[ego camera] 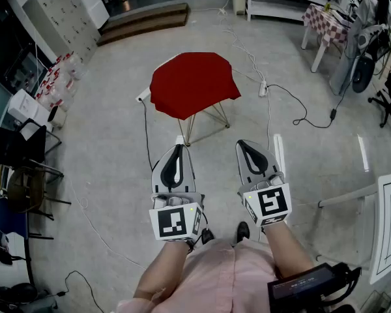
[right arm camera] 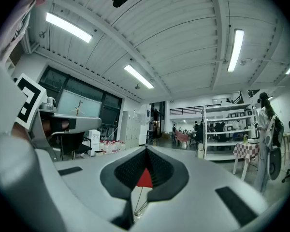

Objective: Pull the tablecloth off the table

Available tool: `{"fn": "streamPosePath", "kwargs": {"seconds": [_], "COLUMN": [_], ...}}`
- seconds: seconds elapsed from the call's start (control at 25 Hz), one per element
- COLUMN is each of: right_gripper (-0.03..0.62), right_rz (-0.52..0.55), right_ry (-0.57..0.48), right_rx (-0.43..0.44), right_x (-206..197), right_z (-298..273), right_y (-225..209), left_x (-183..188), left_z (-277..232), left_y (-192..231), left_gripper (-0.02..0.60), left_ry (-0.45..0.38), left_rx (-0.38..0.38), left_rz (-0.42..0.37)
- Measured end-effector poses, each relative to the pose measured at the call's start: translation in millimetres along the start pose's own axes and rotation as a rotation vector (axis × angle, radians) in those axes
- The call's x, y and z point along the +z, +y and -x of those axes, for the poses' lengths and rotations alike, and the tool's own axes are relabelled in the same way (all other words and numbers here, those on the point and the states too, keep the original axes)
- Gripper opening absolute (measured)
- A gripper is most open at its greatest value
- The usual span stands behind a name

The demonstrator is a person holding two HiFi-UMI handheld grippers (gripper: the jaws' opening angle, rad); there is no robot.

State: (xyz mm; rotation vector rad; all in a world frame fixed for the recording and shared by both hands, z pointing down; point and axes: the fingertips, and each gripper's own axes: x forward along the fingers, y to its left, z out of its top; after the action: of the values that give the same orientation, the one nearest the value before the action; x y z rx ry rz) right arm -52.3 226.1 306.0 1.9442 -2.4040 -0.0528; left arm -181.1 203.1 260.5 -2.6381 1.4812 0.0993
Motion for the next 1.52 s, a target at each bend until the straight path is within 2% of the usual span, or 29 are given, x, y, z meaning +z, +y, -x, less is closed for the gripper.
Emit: {"fn": "streamPosePath", "kwargs": {"seconds": [0.4,0.64,1.04,1.24,1.52], "right_gripper": [0.017,0.018,0.018,0.018,0.018], "right_rz": [-0.029,-0.050,-0.065,-0.083,-0.087], "right_ry": [0.004,0.013,0.040,0.053,0.067], "right_rx": [0.004,0.012,0.032,0.039,0.029], "right_x": [-6,-14,-45,-56,-61], "right_z": [6,17,37,24,-16], "right_y": [-11,-50,-103,-113,-125], "left_x": [-2,-7,-33,-43,-53], "left_z": [-1,-15,-19,-37,-72], "left_y": [-5,-30,-64,-67,-47], "left_gripper": [0.034,0.035,0.035,0.035,0.035], "left_ry": [0.013,0.016,0.056,0.070,0.080], "left_rx": [0.007,-0.011,0.051,0.055,0.059], "left_rz": [-0.006,0.010,-0.013,-0.016,-0.010]}}
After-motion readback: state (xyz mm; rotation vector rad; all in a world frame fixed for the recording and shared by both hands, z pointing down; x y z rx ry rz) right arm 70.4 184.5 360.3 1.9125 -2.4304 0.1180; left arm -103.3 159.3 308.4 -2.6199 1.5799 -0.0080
